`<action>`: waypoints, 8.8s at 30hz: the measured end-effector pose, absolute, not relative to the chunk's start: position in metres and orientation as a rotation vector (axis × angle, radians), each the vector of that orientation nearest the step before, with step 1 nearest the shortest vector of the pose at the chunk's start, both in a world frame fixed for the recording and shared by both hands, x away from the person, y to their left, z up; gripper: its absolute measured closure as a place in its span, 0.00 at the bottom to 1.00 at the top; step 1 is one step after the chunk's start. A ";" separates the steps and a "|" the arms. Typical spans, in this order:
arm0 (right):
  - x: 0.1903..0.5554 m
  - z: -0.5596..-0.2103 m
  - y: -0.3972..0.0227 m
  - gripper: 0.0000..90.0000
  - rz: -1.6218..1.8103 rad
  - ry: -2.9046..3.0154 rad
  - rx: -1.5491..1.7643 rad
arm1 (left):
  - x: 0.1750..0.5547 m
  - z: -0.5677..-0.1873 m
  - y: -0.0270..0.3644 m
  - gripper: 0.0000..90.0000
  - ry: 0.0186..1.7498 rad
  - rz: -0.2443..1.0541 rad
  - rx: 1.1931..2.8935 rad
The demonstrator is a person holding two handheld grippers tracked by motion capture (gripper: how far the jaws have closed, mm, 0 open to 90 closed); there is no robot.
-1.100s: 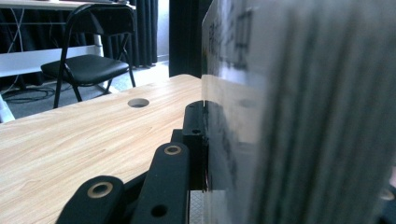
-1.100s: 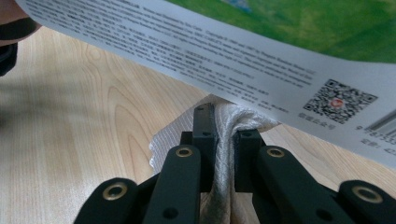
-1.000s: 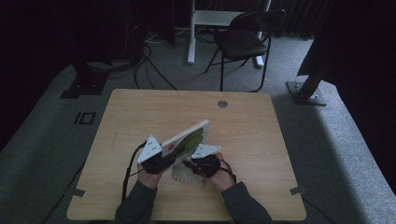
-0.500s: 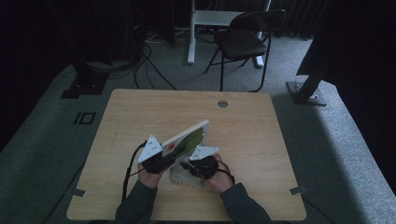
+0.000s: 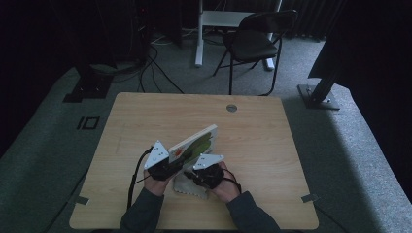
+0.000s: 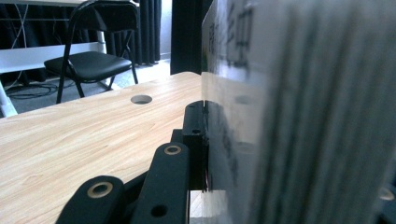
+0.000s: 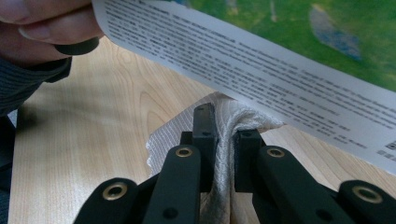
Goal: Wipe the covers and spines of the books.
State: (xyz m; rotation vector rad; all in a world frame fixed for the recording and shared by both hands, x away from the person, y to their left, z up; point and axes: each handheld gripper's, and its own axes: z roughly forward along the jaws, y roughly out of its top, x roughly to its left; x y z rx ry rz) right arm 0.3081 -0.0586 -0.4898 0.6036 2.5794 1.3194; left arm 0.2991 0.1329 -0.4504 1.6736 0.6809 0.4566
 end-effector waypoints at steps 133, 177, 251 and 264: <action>0.319 -0.449 -0.137 0.92 1.332 2.348 0.733 | 0.299 -0.443 0.151 0.87 0.682 0.629 1.710; 0.329 -0.427 -0.168 0.92 1.355 2.203 0.829 | 0.284 -0.453 0.124 0.87 0.561 0.792 1.843; 0.350 -0.398 -0.185 0.92 1.306 2.132 0.844 | 0.261 -0.474 0.086 0.87 0.325 1.155 1.974; 0.356 -0.386 -0.185 0.92 1.295 2.118 0.829 | 0.258 -0.477 0.084 0.87 0.313 1.190 1.964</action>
